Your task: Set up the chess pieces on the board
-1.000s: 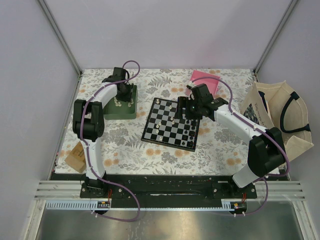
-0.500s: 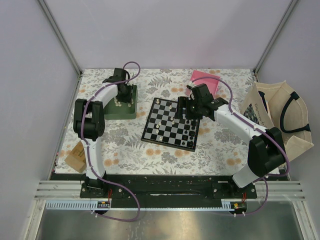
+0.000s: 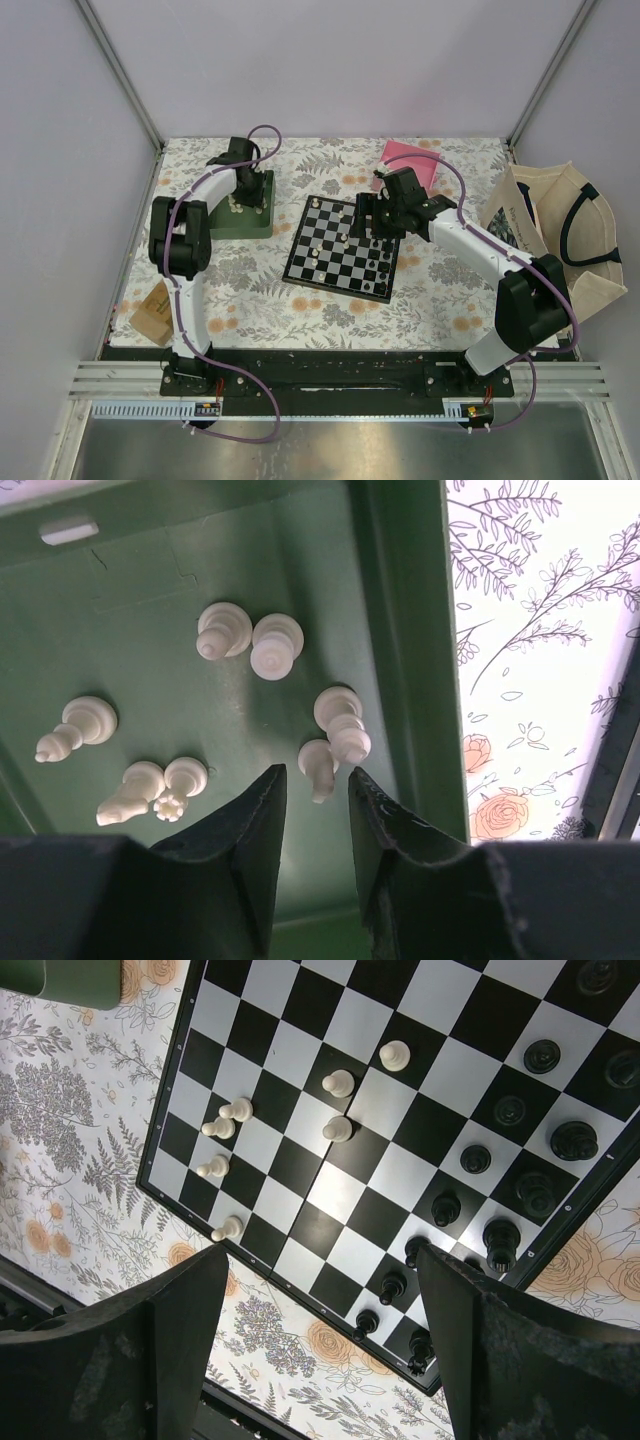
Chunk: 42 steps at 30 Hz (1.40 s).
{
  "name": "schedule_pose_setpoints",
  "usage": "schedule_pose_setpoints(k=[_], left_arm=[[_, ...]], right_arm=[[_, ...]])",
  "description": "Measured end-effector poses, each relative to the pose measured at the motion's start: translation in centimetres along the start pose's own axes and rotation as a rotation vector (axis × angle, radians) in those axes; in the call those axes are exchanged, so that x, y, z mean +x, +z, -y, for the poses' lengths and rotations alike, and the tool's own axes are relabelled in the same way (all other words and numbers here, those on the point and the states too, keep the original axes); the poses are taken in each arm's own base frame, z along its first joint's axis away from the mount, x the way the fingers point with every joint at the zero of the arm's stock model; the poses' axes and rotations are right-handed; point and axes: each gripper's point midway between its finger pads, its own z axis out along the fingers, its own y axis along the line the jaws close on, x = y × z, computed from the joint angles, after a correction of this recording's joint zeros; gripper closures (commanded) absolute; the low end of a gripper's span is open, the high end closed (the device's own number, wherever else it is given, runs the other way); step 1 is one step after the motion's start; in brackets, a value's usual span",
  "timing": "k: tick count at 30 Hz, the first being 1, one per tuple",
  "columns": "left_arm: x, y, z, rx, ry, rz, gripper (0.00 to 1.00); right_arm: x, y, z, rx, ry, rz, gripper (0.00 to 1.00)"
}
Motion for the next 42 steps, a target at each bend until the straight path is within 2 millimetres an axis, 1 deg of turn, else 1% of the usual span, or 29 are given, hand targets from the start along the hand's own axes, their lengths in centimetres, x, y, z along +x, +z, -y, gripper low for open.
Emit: schedule_pose_setpoints(k=[4,12,19,24,30,32,34,36,38,40,42], left_arm=[[0.4,0.3,0.0,0.000,0.001,-0.014,0.69],[0.3,0.3,0.0,0.000,0.002,-0.015,0.72],[0.3,0.3,0.0,0.000,0.002,-0.014,0.82],[0.1,0.3,0.0,0.000,0.002,-0.011,0.94],[0.1,-0.1,-0.1,-0.008,0.001,-0.006,0.96],[0.2,-0.9,-0.3,-0.019,0.002,-0.001,0.96],[0.0,-2.3,-0.3,-0.029,0.003,0.015,0.98],[-0.7,-4.2,-0.1,-0.033,0.010,0.047,0.98],[-1.8,-6.3,0.3,-0.039,0.021,0.096,0.99],[-3.0,-8.2,1.3,-0.036,0.053,0.147,0.99],[-3.7,-9.3,3.3,-0.019,0.100,0.183,1.00]], right_arm=[[0.1,0.1,0.0,-0.002,0.000,-0.003,0.14],[0.1,0.0,-0.1,-0.006,0.000,-0.004,0.14],[-0.3,0.0,-0.4,-0.018,-0.001,-0.003,0.14],[-0.2,0.1,-0.4,-0.021,0.000,-0.007,0.14],[-0.1,0.2,-0.4,-0.020,0.001,-0.010,0.14],[-0.1,0.2,-0.4,-0.020,0.001,-0.010,0.14],[-0.1,0.2,-0.4,-0.020,0.001,-0.010,0.14],[-0.1,0.2,-0.4,-0.020,0.001,-0.010,0.14],[-0.1,0.3,-0.4,-0.020,0.002,-0.011,0.14],[-0.1,0.3,-0.4,-0.019,0.002,-0.012,0.14],[-0.1,0.3,-0.4,-0.020,0.002,-0.011,0.14]])
